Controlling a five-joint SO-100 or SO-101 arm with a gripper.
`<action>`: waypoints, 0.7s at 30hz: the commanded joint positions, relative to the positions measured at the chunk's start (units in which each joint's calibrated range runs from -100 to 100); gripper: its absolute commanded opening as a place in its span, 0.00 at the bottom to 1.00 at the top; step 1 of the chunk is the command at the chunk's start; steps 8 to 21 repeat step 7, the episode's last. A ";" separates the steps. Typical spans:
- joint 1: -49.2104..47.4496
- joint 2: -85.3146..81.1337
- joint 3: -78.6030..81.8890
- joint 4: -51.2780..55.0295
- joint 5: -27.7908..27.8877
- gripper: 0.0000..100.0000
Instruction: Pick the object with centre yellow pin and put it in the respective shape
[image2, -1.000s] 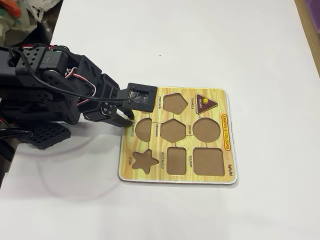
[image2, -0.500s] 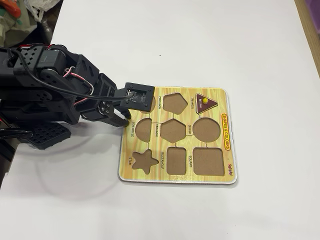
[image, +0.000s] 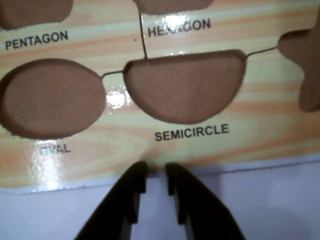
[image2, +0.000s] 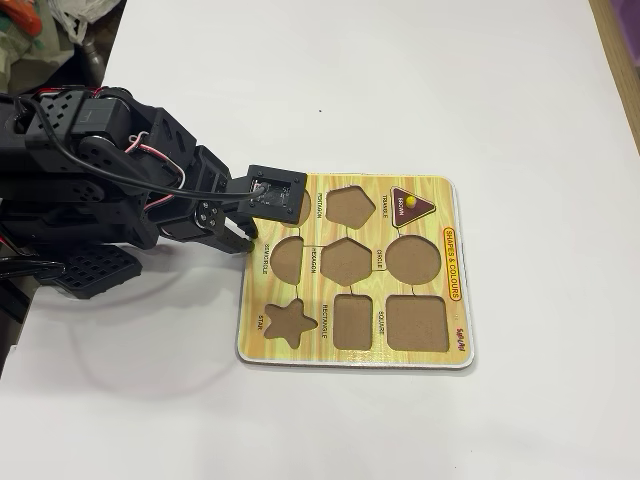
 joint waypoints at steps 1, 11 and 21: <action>0.29 0.70 0.54 1.11 0.26 0.06; 0.29 0.70 0.54 1.11 0.26 0.06; 0.29 0.70 0.54 1.11 0.26 0.06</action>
